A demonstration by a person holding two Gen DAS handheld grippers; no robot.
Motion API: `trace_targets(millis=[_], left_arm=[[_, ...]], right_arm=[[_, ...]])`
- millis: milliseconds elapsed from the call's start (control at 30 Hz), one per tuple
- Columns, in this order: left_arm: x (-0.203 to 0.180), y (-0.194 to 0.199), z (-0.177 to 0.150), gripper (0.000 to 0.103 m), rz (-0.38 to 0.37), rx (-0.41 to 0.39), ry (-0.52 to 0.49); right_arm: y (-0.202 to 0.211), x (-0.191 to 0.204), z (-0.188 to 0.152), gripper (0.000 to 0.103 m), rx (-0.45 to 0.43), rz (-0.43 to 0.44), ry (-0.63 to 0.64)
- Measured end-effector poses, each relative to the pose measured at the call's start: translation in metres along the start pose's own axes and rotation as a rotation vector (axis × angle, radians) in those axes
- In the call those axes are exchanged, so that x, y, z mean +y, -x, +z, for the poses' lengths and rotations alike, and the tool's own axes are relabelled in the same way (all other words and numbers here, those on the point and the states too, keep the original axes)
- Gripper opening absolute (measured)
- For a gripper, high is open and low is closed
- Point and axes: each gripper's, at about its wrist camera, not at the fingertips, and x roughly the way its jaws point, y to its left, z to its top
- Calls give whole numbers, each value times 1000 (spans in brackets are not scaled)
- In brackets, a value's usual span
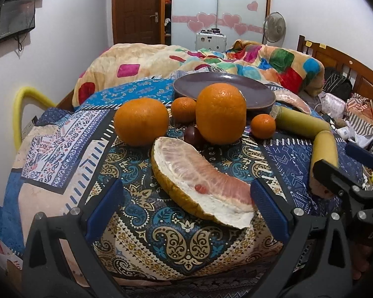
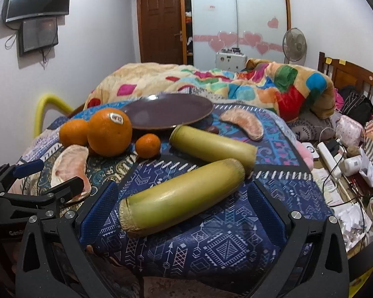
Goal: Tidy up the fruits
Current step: 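Move the right tool to a yellow-green gourd while the left tool approaches a pomelo wedge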
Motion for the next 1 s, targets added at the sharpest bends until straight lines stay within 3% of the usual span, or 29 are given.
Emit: trace_targets(millis=[167,467,700,1000], left_arm=[[6,-1,2,103,-23,29,-7],[24,9,-3,103,1,50,-21],[41,10,-3,103,-21,103,28],[16,-5,13,103,-13,128,-79]], right_arm=[[-6,-7,0,103,44,11,-5],[4,-25,-5,103,57,13,-17],[8,-42,-5,103,87,12,-45],[5,-28,13,103,81,-6,28]])
